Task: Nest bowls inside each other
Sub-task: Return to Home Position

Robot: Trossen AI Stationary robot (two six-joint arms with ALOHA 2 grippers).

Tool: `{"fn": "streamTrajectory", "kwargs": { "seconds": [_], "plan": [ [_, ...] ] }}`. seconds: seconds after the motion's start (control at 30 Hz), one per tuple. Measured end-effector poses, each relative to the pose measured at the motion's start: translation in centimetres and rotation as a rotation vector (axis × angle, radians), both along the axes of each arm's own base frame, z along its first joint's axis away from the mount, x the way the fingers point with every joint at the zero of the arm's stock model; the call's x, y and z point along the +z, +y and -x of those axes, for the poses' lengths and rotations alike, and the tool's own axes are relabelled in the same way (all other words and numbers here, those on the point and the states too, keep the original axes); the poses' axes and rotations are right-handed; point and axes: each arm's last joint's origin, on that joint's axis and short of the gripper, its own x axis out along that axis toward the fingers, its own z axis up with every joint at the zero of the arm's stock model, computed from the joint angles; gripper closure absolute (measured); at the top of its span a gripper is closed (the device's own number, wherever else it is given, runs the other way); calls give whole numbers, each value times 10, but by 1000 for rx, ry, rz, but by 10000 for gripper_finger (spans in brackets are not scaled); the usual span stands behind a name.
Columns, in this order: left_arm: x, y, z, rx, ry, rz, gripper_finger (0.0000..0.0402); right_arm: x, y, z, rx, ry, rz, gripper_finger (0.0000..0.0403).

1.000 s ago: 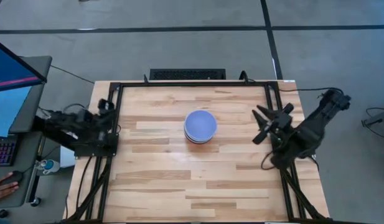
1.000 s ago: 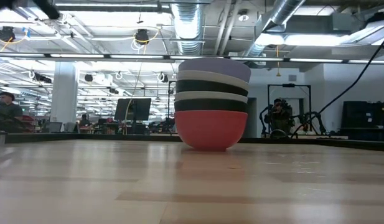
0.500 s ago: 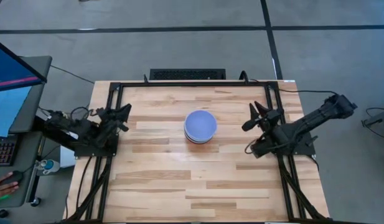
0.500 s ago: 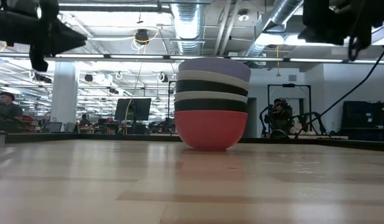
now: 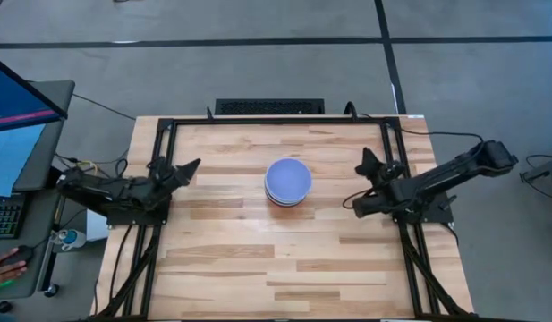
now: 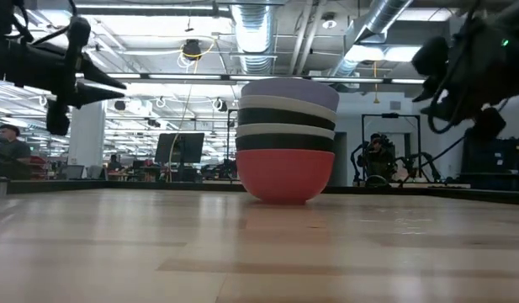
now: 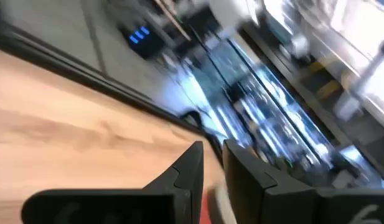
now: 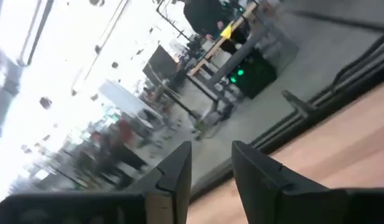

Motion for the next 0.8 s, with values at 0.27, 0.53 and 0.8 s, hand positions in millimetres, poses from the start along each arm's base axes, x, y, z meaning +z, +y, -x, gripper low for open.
{"fn": "streamTrajectory", "kwargs": {
  "seconds": [0.27, 0.53, 0.8],
  "plan": [
    [1, 1, -4, -113, 11, -14, 349, 102, 3, 36, 123, 249, 96, 264],
    [0, 6, -4, -76, 8, -8, 349, 152, -14, 89, 204, 480, 196, 264],
    [1, 5, -5, -128, -27, 29, 349, 92, -31, 120, 108, 260, 91, 266]
  ]
}}
